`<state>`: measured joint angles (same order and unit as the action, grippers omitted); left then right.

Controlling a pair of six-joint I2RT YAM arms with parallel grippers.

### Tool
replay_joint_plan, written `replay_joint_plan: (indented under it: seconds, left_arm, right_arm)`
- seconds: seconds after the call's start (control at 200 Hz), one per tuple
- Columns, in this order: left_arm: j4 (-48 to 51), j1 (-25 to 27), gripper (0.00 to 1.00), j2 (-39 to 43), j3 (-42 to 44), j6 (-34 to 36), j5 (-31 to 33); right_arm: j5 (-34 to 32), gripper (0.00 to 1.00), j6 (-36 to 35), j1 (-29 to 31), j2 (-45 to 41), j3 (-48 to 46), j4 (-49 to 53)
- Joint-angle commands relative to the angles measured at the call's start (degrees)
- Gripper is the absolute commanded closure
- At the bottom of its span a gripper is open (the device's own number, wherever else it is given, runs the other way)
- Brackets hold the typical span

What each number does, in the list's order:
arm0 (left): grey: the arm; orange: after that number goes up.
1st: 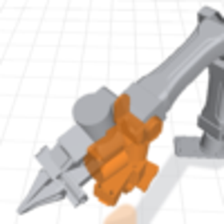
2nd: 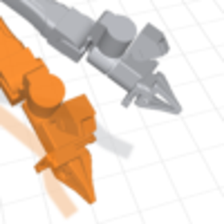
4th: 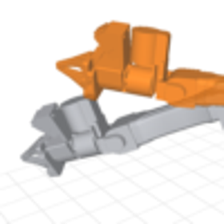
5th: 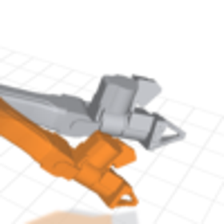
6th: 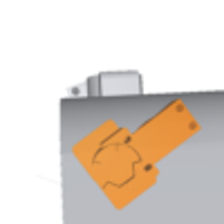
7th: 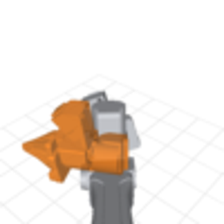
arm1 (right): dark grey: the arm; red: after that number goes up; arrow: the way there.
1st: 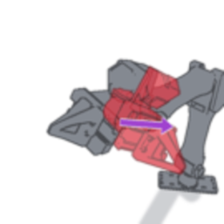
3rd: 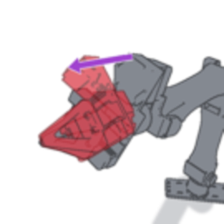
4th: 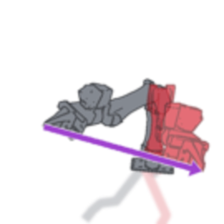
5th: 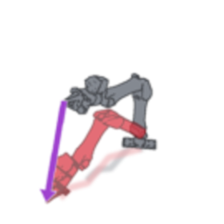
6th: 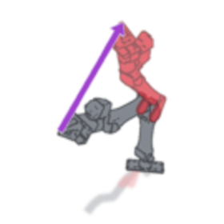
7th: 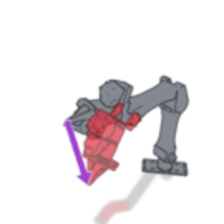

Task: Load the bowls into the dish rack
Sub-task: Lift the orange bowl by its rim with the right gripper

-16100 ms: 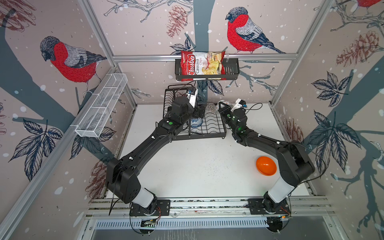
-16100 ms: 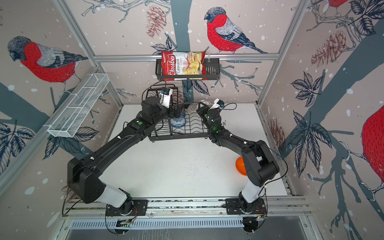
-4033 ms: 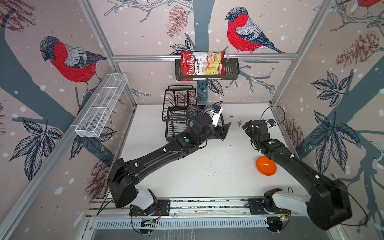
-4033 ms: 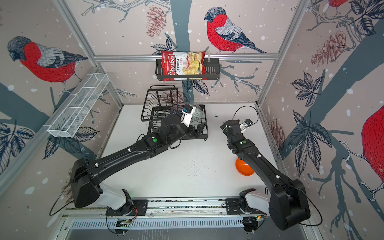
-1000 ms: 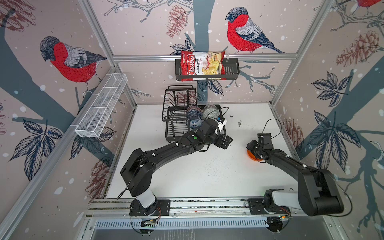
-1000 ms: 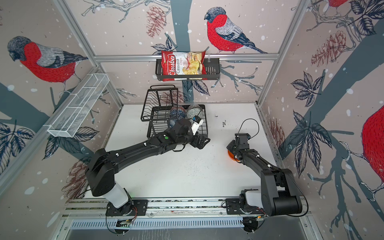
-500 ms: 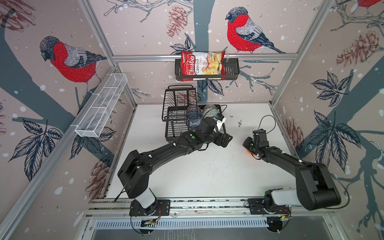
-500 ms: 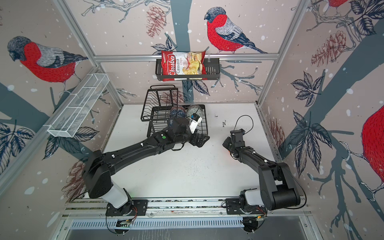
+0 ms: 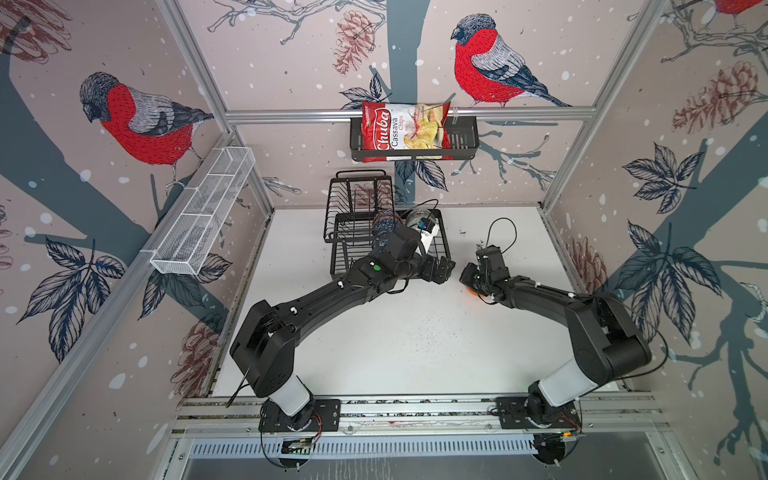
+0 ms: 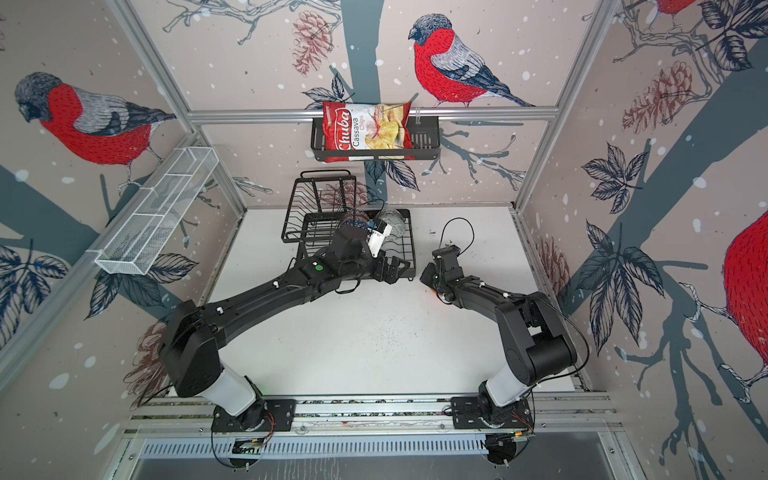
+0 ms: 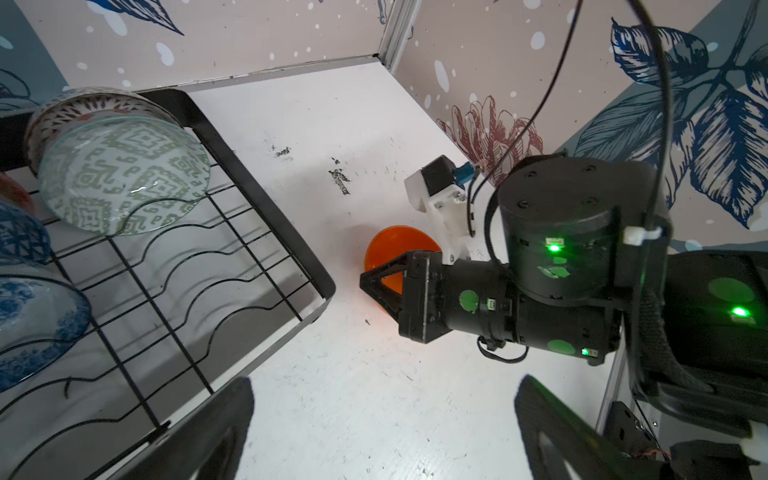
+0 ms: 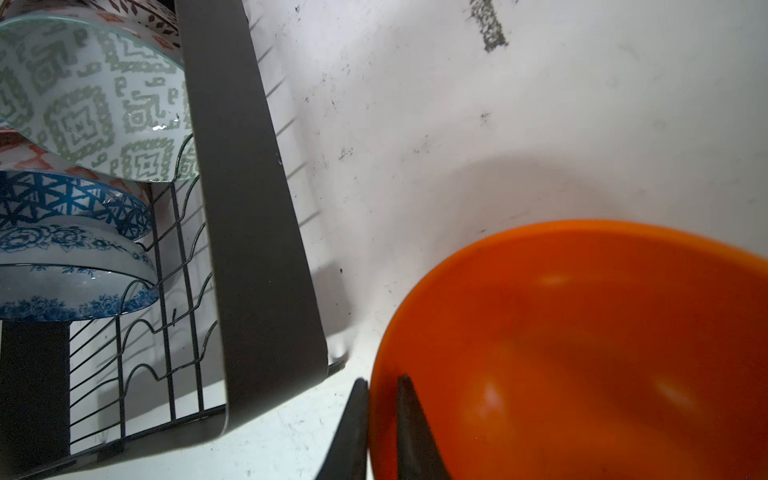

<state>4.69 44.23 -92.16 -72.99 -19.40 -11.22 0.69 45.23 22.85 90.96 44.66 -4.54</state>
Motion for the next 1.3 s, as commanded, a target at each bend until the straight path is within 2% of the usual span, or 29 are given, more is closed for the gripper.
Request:
replay_joint_plan:
  seconds: [0.0, 0.05, 0.165, 0.265, 0.35, 0.46, 0.51, 0.625, 0.84, 1.081, 1.171, 1.296]
  left_arm:
    - [-2.8, -1.2, 0.02, 0.7, 0.3, -1.4, -2.3]
    - [-2.9, -1.2, 0.02, 0.9, 0.4, -1.6, -2.1]
    - [-3.4, -1.2, 0.02, 0.8, 0.8, -2.2, -3.3]
    - [-3.5, -1.2, 0.02, 0.4, 0.6, -2.6, -3.8]
    - [-3.5, -1.2, 0.02, 0.1, 0.8, -2.6, -3.7]
    - [-3.8, -1.1, 0.02, 0.2, 1.1, -2.7, -3.5]
    - [-3.9, -0.9, 0.02, 0.3, 1.3, -2.7, -3.4]
    - [-3.9, -0.7, 0.02, 0.2, 1.3, -2.7, -3.5]
    - [-3.9, -0.7, 0.02, -0.2, 1.2, -3.0, -3.8]
    - [-4.1, -0.7, 0.02, -0.5, 1.3, -3.3, -4.5]
    - [-4.3, -0.7, 0.02, -0.4, 1.4, -3.5, -4.8]
    - [-4.4, -0.6, 0.02, 0.1, 1.4, -3.2, -4.5]
  right_arm:
    - [1.6, 0.83, 0.3, 0.1, -1.5, 0.2, 4.5]
    - [1.3, 0.78, -0.3, 0.2, -3.4, 0.4, 5.8]
    - [0.0, 0.58, -2.5, 0.4, -10.2, -0.3, 8.0]
    - [-5.8, 0.43, -5.9, -0.5, -14.8, -0.2, 12.3]
    - [-8.6, 0.38, -8.8, -3.2, -16.7, -0.7, 15.0]
    - [-3.4, 0.35, -11.2, -8.5, -17.8, -2.7, 15.7]
    - [-3.6, 0.35, -12.0, -9.2, -18.3, -3.2, 16.2]
    - [-6.8, 0.35, -13.0, -9.3, -18.9, -5.0, 16.3]
    - [-4.9, 0.40, -14.5, -9.6, -13.6, -6.9, 13.8]
    - [-3.5, 0.50, -12.5, -9.8, -8.6, -5.1, 9.4]
    - [-5.0, 0.55, -12.3, -9.9, -6.7, -3.8, 8.7]
    - [-5.9, 0.71, -12.0, -10.2, -3.8, -1.6, 8.6]
